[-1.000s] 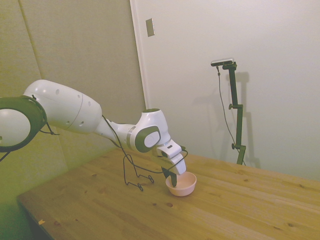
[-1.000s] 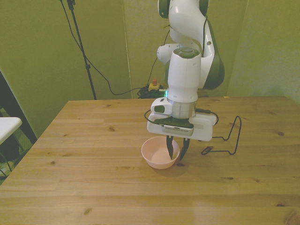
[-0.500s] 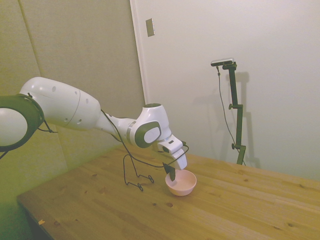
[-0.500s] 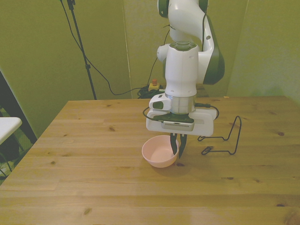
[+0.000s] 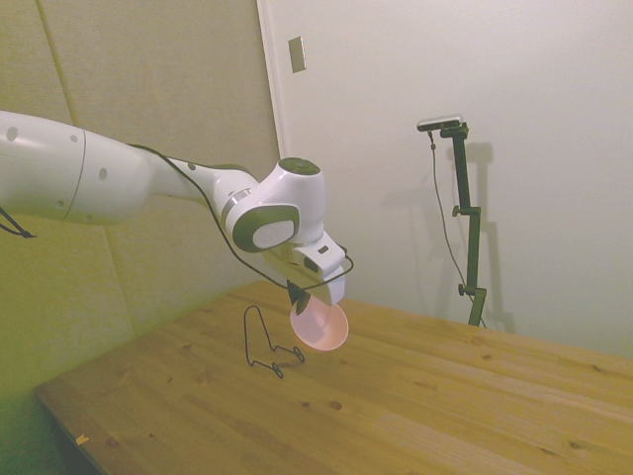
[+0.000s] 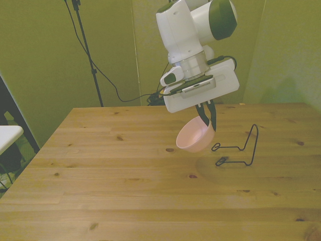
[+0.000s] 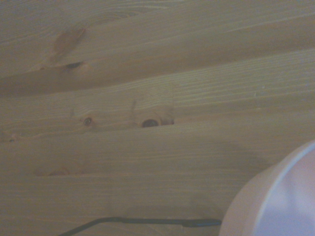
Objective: Load the bowl
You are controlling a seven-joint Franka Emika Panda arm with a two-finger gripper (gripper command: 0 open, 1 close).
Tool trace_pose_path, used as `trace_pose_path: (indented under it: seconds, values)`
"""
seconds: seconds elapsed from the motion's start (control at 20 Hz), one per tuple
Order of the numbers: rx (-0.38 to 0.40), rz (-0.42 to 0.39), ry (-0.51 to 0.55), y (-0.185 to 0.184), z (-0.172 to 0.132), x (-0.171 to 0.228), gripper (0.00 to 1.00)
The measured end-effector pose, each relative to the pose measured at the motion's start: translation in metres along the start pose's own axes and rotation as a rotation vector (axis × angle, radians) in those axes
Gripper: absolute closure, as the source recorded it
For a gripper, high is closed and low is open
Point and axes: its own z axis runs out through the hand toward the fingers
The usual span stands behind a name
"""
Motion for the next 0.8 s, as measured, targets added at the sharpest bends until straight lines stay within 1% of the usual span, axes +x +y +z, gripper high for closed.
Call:
trace_pose_path:
  seconds: [0.1, 0.2, 0.3, 0.45, 0.55, 0.7, 0.75, 0.8]
  values:
    - [0.018, 0.005, -0.017, 0.002, 0.004, -0.002, 1.0]
    - [0.049, 0.008, -0.046, 0.01, 0.015, -0.005, 1.0]
    - [0.112, 0.01, -0.089, 0.02, 0.026, -0.007, 1.0]
    - [0.218, 0.022, -0.147, 0.034, 0.033, -0.008, 1.0]
    - [0.269, 0.029, -0.18, 0.037, 0.034, -0.012, 1.0]
    - [0.334, 0.03, -0.224, 0.03, 0.028, -0.024, 1.0]
    - [0.348, 0.027, -0.236, 0.027, 0.025, -0.029, 1.0]
    - [0.355, 0.011, -0.245, 0.024, 0.02, -0.046, 1.0]
